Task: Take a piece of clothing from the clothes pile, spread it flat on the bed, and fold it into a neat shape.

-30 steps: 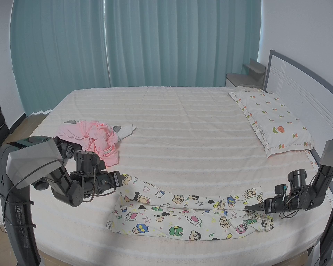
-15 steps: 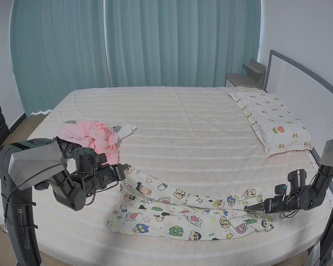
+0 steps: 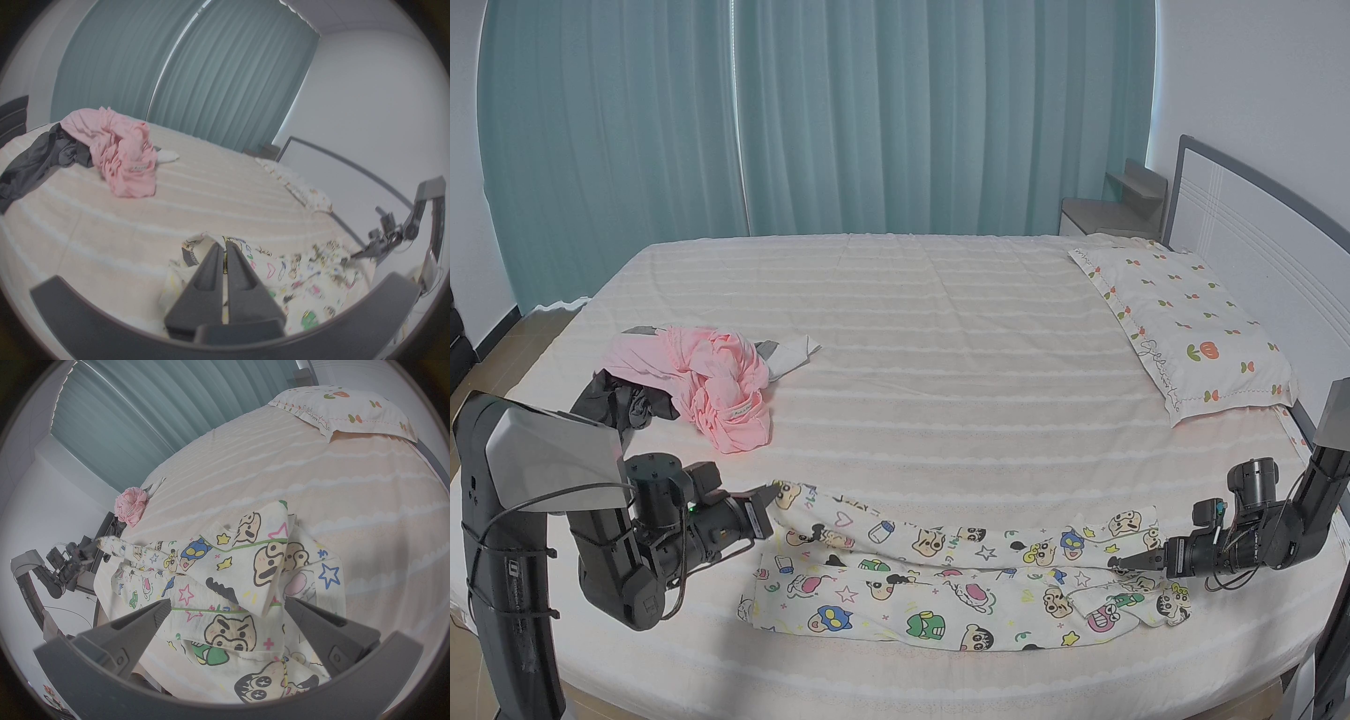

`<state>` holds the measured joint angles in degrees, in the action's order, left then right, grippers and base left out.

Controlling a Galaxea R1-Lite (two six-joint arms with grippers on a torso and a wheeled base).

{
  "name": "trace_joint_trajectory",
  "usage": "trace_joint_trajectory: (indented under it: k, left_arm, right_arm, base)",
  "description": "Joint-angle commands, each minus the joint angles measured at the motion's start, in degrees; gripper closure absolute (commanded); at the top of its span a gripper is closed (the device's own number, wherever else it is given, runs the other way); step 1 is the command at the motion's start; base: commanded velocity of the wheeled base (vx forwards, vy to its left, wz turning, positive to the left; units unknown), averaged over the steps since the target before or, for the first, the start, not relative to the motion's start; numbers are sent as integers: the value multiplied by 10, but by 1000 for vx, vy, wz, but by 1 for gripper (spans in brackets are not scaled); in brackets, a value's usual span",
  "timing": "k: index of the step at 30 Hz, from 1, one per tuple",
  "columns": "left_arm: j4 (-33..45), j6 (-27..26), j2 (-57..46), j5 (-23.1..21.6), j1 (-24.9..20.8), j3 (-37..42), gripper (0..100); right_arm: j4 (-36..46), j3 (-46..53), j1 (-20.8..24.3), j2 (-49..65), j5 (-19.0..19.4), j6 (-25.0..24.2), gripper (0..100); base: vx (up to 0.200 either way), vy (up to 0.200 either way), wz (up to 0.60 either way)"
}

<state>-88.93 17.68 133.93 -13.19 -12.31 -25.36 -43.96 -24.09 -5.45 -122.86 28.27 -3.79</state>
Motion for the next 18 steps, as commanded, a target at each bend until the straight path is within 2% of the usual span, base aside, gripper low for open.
trace_joint_trajectory:
  k: [1, 7, 14, 15, 18]
  left_arm:
    - [-11, -35, 56, 4, 7, 30, 100]
    - [-11, -77, 87, 53, 11, 25, 100]
    - [-10, -87, 97, 55, 10, 36, 100]
    - [-10, -87, 97, 55, 10, 36, 0]
    - [-3, -83, 99, 55, 11, 56, 0]
  right_arm:
    - [0, 0, 0, 0, 0, 0, 0]
    - [0, 0, 0, 1, 0, 0, 0]
    - [0, 1, 0, 2, 0, 0, 0]
    - [0, 1, 0, 2, 0, 0, 0]
    - [5, 11, 0, 25, -1, 0, 0]
  base:
    - [0, 0, 0]
    - [0, 0, 0]
    - [0, 0, 0]
    - [0, 0, 0]
    - [0, 0, 0]
